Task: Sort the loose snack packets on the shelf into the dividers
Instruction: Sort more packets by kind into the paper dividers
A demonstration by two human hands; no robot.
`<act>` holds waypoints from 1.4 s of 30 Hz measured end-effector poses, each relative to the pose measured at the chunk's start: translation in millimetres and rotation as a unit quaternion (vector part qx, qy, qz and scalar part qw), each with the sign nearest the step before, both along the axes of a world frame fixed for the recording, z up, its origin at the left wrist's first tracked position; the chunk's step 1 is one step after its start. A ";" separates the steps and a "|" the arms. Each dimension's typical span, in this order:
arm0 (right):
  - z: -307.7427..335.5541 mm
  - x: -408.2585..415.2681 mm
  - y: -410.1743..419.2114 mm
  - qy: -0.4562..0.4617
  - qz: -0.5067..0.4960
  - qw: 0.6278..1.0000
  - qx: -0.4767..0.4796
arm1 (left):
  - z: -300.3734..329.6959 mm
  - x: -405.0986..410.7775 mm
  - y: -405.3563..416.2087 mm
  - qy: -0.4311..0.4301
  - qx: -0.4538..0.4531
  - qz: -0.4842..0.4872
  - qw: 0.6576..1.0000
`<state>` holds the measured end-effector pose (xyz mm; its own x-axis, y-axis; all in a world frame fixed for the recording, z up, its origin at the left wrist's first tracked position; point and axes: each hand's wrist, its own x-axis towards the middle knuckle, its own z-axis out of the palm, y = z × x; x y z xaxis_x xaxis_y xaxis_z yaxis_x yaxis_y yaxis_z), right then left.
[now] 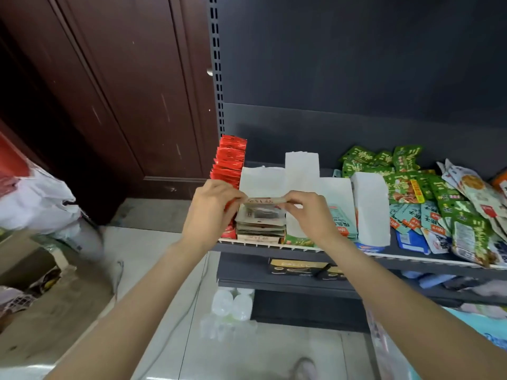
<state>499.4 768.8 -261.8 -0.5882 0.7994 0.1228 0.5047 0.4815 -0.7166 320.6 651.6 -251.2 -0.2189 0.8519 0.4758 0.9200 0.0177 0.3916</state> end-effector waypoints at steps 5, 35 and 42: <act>4.6 -2.4 -2.3 -0.039 0.017 0.997 0.065 | -1.8 -11.4 -8.2 0.095 -0.004 -0.055 0.994; 17.1 191.5 106.2 0.018 -0.172 0.985 -0.007 | 16.3 201.3 156.6 -0.027 -0.113 -0.152 0.982; -21.5 324.0 215.3 -0.093 -0.247 0.964 -0.020 | -20.5 346.5 288.2 -0.067 -0.237 -0.154 0.957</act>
